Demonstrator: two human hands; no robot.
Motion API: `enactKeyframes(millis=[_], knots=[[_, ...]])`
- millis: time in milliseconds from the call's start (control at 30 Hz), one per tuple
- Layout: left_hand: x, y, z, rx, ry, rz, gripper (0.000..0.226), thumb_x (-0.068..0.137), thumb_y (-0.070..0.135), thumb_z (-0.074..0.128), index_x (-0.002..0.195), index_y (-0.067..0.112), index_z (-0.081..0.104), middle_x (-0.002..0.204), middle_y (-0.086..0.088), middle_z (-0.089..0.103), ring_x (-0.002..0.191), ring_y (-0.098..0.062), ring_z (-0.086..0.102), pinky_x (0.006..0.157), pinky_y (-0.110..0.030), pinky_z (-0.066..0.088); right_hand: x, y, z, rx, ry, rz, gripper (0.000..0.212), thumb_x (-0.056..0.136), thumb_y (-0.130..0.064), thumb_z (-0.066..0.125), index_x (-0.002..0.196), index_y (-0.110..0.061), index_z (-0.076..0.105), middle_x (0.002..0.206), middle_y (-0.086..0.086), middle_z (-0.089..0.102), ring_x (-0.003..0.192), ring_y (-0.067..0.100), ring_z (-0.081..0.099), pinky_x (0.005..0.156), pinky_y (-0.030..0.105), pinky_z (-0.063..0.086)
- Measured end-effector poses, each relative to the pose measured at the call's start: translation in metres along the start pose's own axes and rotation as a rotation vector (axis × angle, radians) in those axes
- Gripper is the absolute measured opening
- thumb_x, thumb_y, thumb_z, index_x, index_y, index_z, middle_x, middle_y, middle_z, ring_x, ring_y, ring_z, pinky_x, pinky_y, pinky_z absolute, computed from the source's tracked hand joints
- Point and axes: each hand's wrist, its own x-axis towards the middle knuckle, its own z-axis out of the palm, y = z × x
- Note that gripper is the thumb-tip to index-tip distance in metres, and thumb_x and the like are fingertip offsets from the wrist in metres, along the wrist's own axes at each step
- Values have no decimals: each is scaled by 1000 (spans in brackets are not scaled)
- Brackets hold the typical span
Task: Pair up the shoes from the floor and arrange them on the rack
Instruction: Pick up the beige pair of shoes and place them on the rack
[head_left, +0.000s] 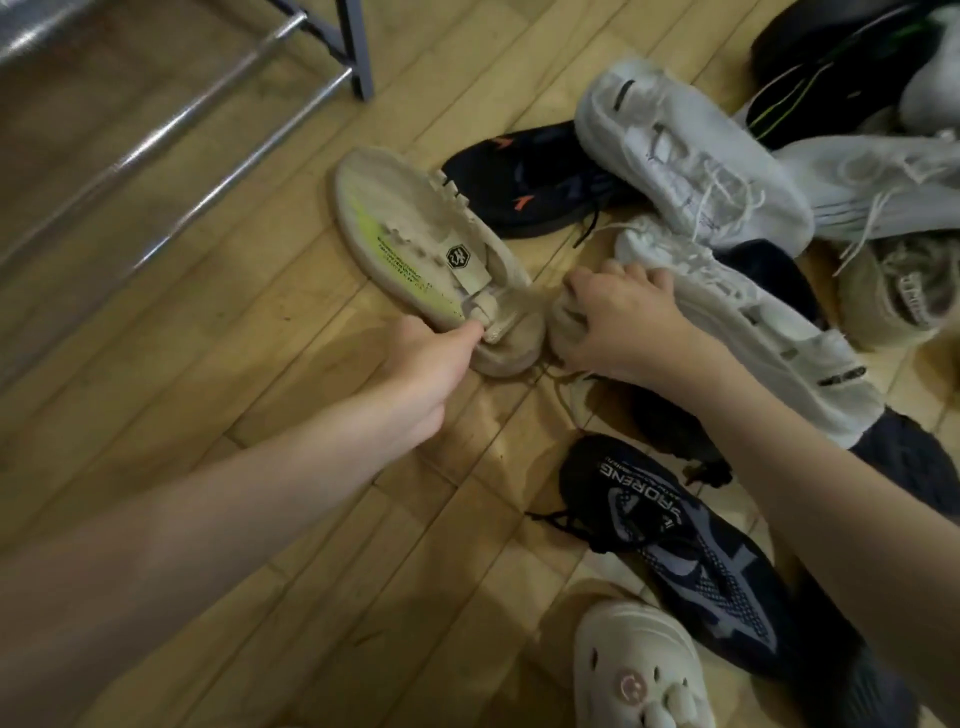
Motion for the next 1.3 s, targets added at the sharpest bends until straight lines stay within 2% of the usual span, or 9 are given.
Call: enactKeyframes(millis=[167,333,433,533,600,733,1033,1200,1300], knots=[[-10,18,-18,-184,-6,11,38,77,22,72,109,8,55,102,-1,65,90,-14,62,77,-28,52,-13,6,-21,86,30,4,57,72,-35,72,120,-16,49,112,6,50,110,30,47,89,39,29],[-16,33,-61,-298,-49,33,60,71,21,78,123,6,54,116,-9,67,99,-18,67,73,-33,58,-29,14,-48,196,178,-27,37,71,-24,73,102,-9,56,88,5,54,90,27,52,74,36,28],[-27,37,-80,-303,-71,116,53,78,17,76,123,1,54,114,-11,68,99,-19,68,79,-37,59,-40,7,-63,217,281,-26,47,73,-24,74,113,-6,59,94,11,62,93,29,57,78,36,28],[-40,37,-95,-284,-22,243,28,79,12,73,105,3,65,98,-9,74,89,-19,71,71,-36,58,-51,-3,-86,365,467,-112,40,72,-27,75,102,-5,59,74,7,56,73,21,53,76,38,36],[-44,35,-109,-289,-4,301,22,78,16,71,97,5,70,91,-10,75,84,-20,71,66,-34,57,-62,-14,-105,503,527,-200,51,73,-28,77,112,0,59,92,15,64,88,28,59,83,45,46],[-46,26,-142,-335,25,283,25,82,16,62,101,3,70,87,-7,70,74,-17,65,54,-22,54,-79,-48,-113,430,490,-499,80,76,-34,77,145,-12,41,122,14,54,112,25,52,97,42,43],[-51,-18,-201,-393,215,276,12,81,2,60,89,6,68,67,1,69,66,-15,62,59,-24,49,-53,-74,13,-366,308,-1048,86,64,2,74,142,-17,43,141,11,49,134,29,43,101,44,42],[-52,-41,-200,-447,181,184,19,80,2,61,98,0,66,80,-8,69,65,-13,64,53,-21,53,-50,-70,44,-378,142,-1076,66,75,3,64,137,-16,52,146,10,46,140,27,36,112,46,31],[-51,-49,-197,-483,158,167,12,82,-1,59,92,0,66,68,-2,71,57,-10,65,51,-20,53,-58,-75,48,-244,132,-1009,55,68,-16,62,123,-16,62,142,10,50,136,28,40,113,48,29]])
